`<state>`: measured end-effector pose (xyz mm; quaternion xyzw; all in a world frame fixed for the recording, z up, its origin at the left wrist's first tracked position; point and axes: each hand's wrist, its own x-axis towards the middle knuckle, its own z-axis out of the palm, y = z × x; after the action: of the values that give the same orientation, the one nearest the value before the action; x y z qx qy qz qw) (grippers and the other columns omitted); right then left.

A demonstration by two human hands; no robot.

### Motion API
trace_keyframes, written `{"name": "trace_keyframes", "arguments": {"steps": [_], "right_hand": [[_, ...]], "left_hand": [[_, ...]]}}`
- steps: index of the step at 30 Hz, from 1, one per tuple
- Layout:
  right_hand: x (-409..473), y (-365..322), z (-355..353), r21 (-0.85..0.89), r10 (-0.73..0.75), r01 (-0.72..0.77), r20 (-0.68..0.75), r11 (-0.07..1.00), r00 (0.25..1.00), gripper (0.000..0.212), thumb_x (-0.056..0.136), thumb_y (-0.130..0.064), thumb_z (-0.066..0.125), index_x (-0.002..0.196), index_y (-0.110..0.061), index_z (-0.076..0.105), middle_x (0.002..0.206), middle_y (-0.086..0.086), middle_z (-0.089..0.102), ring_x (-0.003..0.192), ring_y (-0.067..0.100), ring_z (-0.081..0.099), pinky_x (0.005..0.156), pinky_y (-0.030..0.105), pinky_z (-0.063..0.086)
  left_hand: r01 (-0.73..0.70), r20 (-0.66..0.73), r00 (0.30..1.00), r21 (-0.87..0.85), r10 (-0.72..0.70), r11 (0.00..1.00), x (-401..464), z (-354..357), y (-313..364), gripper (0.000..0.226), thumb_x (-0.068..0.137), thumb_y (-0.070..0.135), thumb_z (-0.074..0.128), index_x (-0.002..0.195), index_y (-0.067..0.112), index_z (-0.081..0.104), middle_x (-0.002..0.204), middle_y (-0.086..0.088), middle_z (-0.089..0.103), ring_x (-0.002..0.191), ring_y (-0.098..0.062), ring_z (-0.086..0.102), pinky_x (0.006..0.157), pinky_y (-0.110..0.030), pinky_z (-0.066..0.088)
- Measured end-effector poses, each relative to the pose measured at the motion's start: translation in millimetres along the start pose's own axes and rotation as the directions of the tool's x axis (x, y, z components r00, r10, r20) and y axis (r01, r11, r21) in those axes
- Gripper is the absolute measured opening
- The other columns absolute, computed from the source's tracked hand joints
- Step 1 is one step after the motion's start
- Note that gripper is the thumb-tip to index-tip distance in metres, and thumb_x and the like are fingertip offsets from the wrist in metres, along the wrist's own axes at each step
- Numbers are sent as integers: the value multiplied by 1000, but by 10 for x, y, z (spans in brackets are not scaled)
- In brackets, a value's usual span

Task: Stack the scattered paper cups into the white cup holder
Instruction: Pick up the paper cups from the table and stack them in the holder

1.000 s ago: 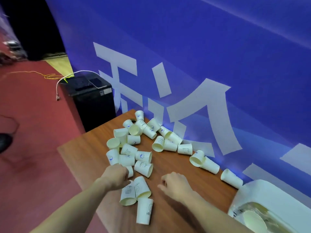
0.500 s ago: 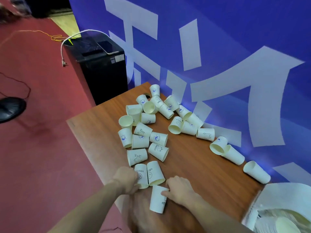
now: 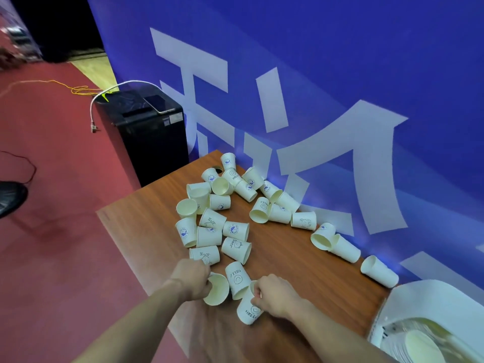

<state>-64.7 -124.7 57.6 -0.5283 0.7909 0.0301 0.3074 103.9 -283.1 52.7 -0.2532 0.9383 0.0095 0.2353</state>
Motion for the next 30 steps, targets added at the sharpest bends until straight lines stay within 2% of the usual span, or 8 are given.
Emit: {"name": "trace_keyframes", "arguments": {"steps": [9, 12, 15, 17, 20, 23, 27, 30], "right_hand": [[-540, 188, -681, 11, 67, -66, -224, 998, 972, 12, 84, -28, 58, 83, -17, 63, 92, 1, 66, 84, 23, 62, 70, 35, 47], [-801, 315, -753, 18, 96, -95, -281, 995, 955, 10, 84, -28, 58, 80, -19, 59, 94, 3, 65, 86, 25, 61, 68, 34, 44], [-1111, 523, -714, 45, 129, -121, -334, 992, 934, 11, 82, -29, 57, 78, -19, 55, 92, 5, 65, 84, 28, 60, 56, 32, 35], [-1329, 681, -668, 78, 174, -156, -362, 985, 916, 11, 82, -29, 57, 78, -18, 57, 90, 4, 64, 80, 27, 58, 52, 30, 32], [-1684, 965, -551, 125, 272, -242, -393, 962, 878, 13, 80, -29, 57, 81, -17, 60, 88, 4, 65, 82, 28, 60, 59, 30, 38], [-2056, 1255, -410, 178, 366, -320, -414, 930, 833, 13, 78, -30, 55, 81, -18, 60, 86, 3, 65, 85, 27, 61, 67, 34, 45], [-2653, 1628, -205, 278, 494, -409, -433, 869, 754, 12, 75, -28, 54, 78, -18, 59, 85, 2, 65, 81, 26, 61, 65, 33, 47], [-3119, 1847, -33, 354, 594, -478, -425, 804, 683, 11, 76, -29, 56, 76, -19, 60, 84, 1, 64, 82, 24, 60, 65, 32, 44]], "left_hand": [[4, -168, 986, -92, -19, 996, -99, -829, 247, 26, 87, 35, 42, 70, 17, 44, 73, -1, 46, 87, -27, 62, 65, -32, 40], [-28, -200, 980, -65, 14, 997, -70, -986, 485, 25, 89, 36, 43, 82, 15, 56, 79, -4, 55, 92, -27, 63, 64, -30, 38], [-91, -232, 968, 31, 96, 995, -10, -1090, 825, 35, 90, 36, 42, 98, 10, 63, 103, -10, 65, 97, -29, 62, 67, -32, 37], [-146, -226, 961, 71, 158, 987, 22, -1176, 1076, 36, 90, 38, 41, 100, 11, 62, 106, -10, 64, 98, -29, 61, 69, -34, 39], [-246, -193, 946, 98, 261, 964, 60, -1341, 1570, 34, 87, 42, 41, 91, 14, 59, 100, -8, 65, 93, -29, 62, 71, -36, 45], [-358, -170, 910, 138, 379, 923, 14, -1523, 2144, 30, 90, 40, 44, 88, 16, 60, 91, -7, 63, 84, -26, 60, 63, -32, 39], [-473, -163, 856, 137, 490, 871, -69, -1645, 2904, 28, 92, 40, 45, 76, 17, 49, 84, -5, 56, 76, -22, 53, 62, -30, 36], [-551, -155, 806, 156, 571, 820, -115, -1631, 3418, 28, 90, 41, 46, 79, 17, 54, 84, -3, 57, 75, -22, 54, 63, -31, 41]]}}
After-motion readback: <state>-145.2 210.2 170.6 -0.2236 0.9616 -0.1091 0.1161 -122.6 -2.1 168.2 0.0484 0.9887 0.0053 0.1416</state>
